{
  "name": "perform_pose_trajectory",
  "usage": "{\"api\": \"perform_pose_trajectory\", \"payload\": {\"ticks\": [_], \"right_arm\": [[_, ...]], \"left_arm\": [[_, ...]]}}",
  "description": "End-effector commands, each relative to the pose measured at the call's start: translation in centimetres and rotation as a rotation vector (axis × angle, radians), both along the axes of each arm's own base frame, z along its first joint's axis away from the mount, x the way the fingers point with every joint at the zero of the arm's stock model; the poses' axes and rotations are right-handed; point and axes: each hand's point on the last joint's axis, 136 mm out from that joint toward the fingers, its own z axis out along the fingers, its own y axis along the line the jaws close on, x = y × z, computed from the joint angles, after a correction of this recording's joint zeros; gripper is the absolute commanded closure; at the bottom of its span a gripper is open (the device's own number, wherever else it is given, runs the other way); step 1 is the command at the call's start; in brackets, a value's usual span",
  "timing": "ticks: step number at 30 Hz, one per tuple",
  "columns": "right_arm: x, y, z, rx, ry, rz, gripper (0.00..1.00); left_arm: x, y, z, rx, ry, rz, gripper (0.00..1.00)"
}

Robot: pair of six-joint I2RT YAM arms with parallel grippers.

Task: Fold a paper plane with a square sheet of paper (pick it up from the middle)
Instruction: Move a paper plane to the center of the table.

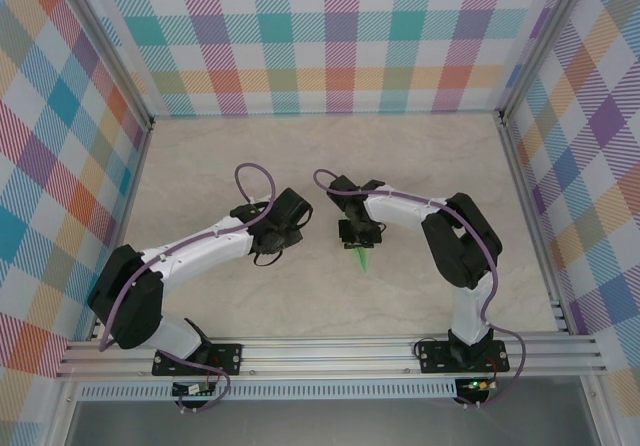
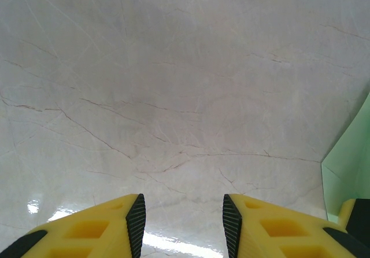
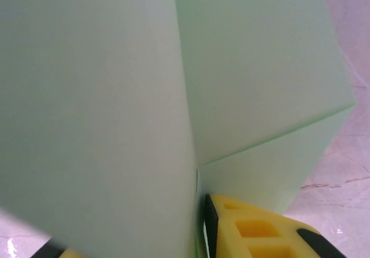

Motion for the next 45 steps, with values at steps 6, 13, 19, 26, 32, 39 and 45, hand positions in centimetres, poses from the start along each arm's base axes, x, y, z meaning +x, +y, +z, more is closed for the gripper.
{"api": "perform_pose_trajectory", "payload": {"ticks": [6, 13, 19, 26, 32, 39, 45], "right_arm": [[1.5, 0.1, 1.3, 0.002, -0.036, 0.024, 0.70], [2.3, 0.1, 1.2, -0.004, -0.048, 0.047, 0.69], [2.1, -0.1, 0.0, -0.005, -0.016, 0.048, 0.75], [1.1, -0.9, -1.6, -0.020, 0.014, 0.033, 0.80], [0.6, -1.1, -2.4, -0.016, 0.035, 0.022, 0.86], [3.4, 0.2, 2.6, 0.039, -0.080, 0.032, 0.90], [6.7, 0.9, 4.3, 0.084, -0.106, -0.039, 0.92]], "left_arm": [[-0.1, 0.2, -0.2, -0.006, 0.010, 0.000, 0.57], [0.0, 0.1, -0.2, -0.008, 0.012, -0.001, 0.57], [0.0, 0.0, -0.2, -0.004, 0.016, -0.005, 0.57], [-0.1, 0.1, -0.3, 0.000, 0.020, -0.004, 0.57], [-0.1, 0.2, -0.3, 0.007, 0.020, -0.002, 0.57], [-0.1, 0.5, -0.2, 0.018, 0.017, 0.001, 0.58], [-0.1, 0.8, 0.1, 0.033, 0.009, 0.001, 0.57]]}}
